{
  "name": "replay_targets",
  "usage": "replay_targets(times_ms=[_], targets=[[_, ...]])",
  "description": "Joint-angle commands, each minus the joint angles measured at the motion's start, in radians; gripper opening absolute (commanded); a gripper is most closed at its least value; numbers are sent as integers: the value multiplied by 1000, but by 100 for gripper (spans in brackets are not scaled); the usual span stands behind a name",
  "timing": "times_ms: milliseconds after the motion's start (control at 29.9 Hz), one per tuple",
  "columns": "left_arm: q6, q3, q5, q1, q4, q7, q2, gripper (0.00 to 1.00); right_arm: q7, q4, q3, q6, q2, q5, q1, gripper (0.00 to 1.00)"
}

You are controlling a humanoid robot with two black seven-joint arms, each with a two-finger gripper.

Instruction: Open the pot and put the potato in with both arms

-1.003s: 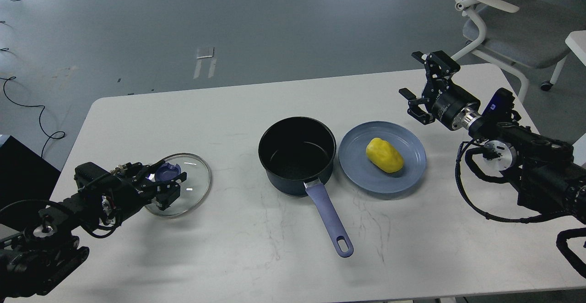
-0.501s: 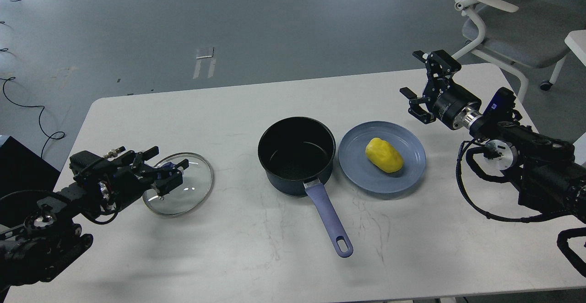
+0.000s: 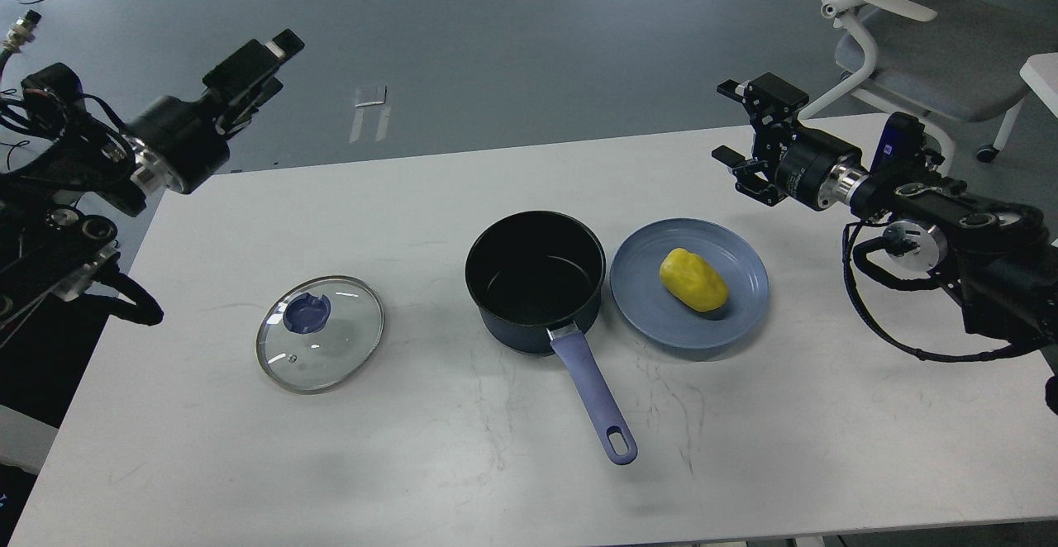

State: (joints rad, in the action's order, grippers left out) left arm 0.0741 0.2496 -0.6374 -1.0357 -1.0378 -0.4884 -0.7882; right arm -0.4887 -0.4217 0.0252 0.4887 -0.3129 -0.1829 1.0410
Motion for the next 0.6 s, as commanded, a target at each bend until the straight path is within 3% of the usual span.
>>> replay_targets(times_ms=[0,167,334,568], targets=[[1,26,123,-14,1,0,23,98,0,-75,137,0,-58,-36,132,100],[7,77,223,-11,1,0,27,98,0,-204,303,0,-110,-274,296,100],[9,77,223,-14,-4,0,47,98,0,-362,413,0,-192,-668,387,100],[10,77,222,-14,-10,0,82,98,0,-457,587,0,-196,-990,465,100]])
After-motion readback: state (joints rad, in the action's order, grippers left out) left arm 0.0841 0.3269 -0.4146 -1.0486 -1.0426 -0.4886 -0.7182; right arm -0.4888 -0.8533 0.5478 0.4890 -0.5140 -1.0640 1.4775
